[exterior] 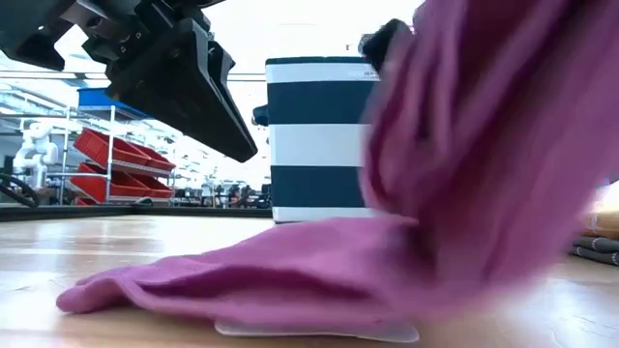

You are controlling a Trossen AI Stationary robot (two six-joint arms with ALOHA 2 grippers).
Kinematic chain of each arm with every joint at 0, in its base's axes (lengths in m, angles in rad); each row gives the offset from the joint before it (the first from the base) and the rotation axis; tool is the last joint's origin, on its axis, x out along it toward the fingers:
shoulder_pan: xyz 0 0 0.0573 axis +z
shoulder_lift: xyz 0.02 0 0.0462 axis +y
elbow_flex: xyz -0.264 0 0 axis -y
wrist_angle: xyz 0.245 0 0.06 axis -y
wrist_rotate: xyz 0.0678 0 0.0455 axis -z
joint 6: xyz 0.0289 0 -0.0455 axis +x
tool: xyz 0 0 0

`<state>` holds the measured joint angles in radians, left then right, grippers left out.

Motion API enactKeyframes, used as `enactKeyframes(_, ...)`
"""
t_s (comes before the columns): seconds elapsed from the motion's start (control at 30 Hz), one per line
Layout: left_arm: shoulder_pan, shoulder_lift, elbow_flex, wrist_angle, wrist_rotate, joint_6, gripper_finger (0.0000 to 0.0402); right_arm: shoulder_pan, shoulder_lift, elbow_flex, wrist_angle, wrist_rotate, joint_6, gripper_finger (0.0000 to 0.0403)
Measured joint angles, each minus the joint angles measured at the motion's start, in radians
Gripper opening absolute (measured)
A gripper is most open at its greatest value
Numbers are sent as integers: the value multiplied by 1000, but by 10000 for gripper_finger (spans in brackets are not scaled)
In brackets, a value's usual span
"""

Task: Fold towel
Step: Fold the purple towel

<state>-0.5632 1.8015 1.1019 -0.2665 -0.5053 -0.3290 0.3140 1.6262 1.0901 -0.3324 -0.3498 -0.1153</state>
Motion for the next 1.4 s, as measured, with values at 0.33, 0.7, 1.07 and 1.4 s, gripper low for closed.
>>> enactKeyframes(0.33, 6, 0, 0, 0, 0, 2, 99, -45, 171, 47, -70, -129, -62, 0)
enactKeyframes(0.7, 36, 69, 0, 145, 58, 20, 99, -44, 221, 221, -241, -118, -152, 0)
enactKeyframes(1.07, 58, 216, 0, 323, 128, -13, 99, -42, 221, 237, -235, -84, -142, 0)
enactKeyframes(1.4, 69, 216, 2, 290, 127, -2, 99, -45, 221, 237, -230, -68, -133, 7)
